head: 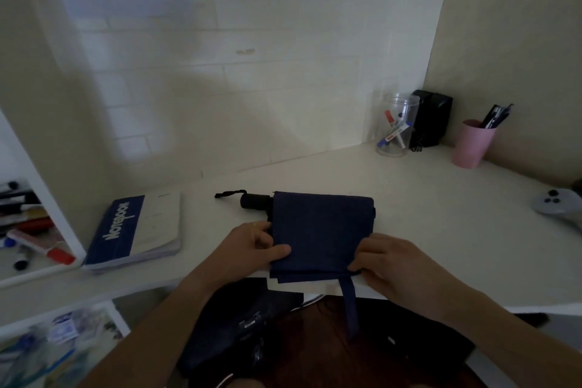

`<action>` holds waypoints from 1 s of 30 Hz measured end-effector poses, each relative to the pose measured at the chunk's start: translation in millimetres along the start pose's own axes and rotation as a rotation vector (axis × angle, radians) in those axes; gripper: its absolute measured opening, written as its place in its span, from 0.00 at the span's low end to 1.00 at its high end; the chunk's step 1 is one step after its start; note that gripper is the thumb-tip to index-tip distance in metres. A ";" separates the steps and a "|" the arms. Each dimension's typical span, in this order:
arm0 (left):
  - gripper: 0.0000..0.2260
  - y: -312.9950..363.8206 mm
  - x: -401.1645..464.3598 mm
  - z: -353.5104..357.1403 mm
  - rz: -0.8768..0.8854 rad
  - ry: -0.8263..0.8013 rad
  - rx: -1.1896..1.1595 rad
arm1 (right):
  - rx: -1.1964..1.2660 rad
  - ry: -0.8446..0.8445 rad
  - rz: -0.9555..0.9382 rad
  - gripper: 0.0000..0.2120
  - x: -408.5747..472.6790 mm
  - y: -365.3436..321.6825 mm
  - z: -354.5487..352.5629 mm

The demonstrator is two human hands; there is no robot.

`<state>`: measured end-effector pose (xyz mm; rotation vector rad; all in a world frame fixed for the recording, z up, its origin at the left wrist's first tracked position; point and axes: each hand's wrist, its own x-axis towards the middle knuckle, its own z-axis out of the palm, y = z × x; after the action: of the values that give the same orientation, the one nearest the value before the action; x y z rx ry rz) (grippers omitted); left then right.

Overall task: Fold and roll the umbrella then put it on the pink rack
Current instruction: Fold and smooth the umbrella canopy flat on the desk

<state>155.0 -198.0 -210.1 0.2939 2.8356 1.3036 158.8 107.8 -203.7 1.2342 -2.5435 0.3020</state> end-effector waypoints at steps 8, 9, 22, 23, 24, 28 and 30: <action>0.16 1.7 -7.3 5.4 0.004 0.043 0.214 | 0.116 0.150 0.121 0.10 46.9 -14.5 -23.8; 0.16 2.0 -7.4 4.7 0.015 0.048 0.220 | 0.092 0.143 0.128 0.14 53.1 -14.8 -17.2; 0.23 39.7 15.9 33.5 0.472 0.131 0.600 | -0.010 -0.388 0.160 0.34 38.6 5.9 34.8; 0.25 32.1 18.3 41.2 0.475 0.044 0.704 | 0.005 -0.401 0.174 0.34 38.2 5.1 33.2; 0.27 21.1 17.6 44.5 0.437 -0.017 0.759 | 0.015 -0.411 0.185 0.35 37.5 4.4 32.0; 0.28 -6.3 3.3 33.3 0.330 -0.111 0.787 | 0.025 -0.436 0.192 0.35 32.8 4.2 27.6; 0.28 -8.0 -3.8 24.3 0.275 -0.168 0.796 | 0.029 -0.440 0.198 0.33 24.8 5.2 22.0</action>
<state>159.4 -185.4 -232.3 0.7648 3.0766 0.0696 136.4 86.0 -215.8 1.1639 -3.0556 0.1170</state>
